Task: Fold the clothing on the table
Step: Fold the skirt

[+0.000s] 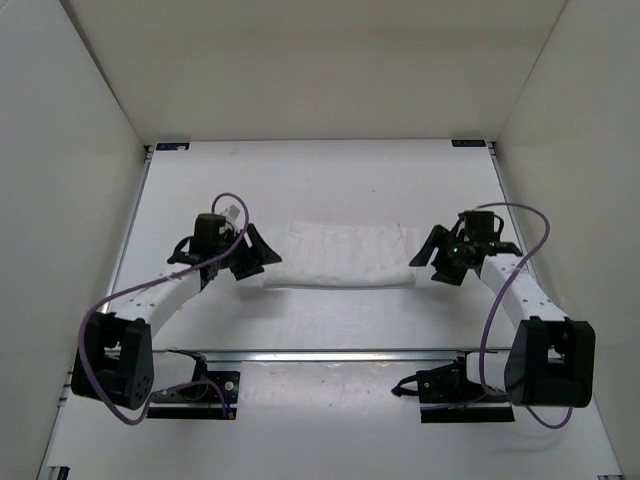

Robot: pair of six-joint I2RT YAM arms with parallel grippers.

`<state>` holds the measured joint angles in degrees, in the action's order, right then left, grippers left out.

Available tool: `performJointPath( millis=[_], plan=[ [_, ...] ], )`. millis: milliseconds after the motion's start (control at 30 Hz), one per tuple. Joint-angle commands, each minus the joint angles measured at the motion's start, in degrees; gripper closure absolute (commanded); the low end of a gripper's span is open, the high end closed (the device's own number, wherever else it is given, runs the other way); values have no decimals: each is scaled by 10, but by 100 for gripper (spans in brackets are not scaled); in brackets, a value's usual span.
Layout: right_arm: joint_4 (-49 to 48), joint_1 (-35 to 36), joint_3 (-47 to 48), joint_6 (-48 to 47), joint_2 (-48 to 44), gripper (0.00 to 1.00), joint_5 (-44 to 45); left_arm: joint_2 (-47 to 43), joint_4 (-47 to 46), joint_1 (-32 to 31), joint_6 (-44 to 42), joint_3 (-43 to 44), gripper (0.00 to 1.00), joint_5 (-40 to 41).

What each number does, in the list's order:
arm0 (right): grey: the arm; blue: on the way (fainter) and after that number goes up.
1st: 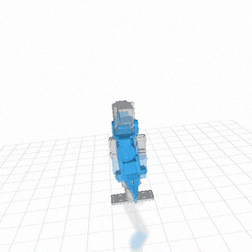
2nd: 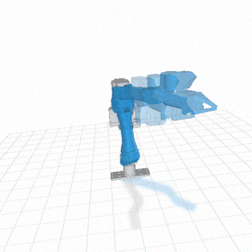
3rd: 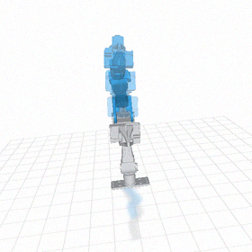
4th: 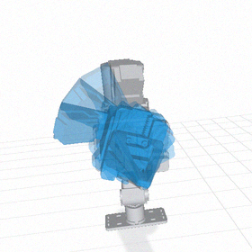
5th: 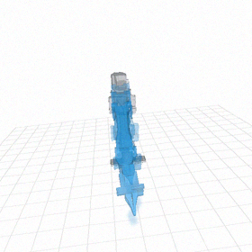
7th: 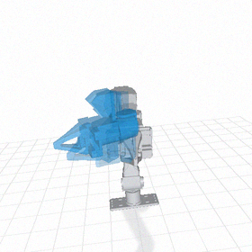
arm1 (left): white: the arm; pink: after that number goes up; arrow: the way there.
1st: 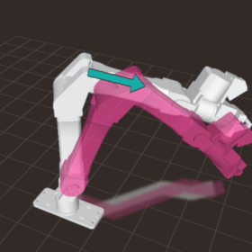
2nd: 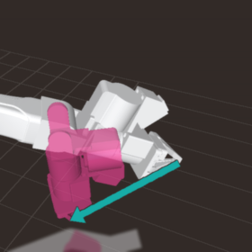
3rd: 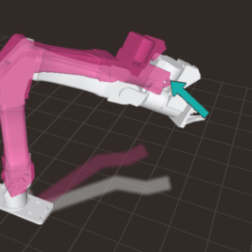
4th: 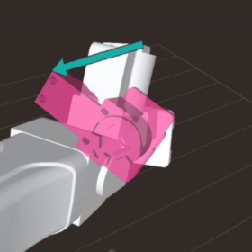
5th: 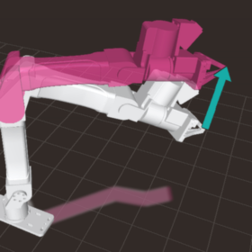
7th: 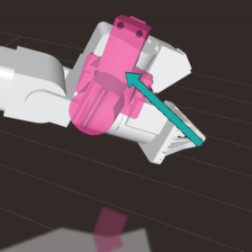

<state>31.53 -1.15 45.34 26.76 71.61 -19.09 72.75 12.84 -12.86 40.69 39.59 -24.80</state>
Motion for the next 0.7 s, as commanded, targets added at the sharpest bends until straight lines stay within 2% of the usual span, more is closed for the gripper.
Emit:
performJointPath(
  millis=[0, 167, 433, 600, 667],
  plan=[
    [-73, 2, -73, 54, -38, 33, -43, -38, 9, -5, -10, -60, 26, 56],
    [-178, 10, -133, 103, -6, 32, -94, -27, -13, -6, -8, -109, 24, 73],
    [-301, 12, -198, 175, 18, 35, -82, -1, -82, -32, 32, -138, 22, 113],
    [-343, -2, -209, 197, 32, 48, -81, 45, -108, -38, 39, -125, 22, 129],
    [-350, -7, -206, 198, 45, 53, -82, 60, -121, -43, 47, -126, 25, 128]
  ],
)
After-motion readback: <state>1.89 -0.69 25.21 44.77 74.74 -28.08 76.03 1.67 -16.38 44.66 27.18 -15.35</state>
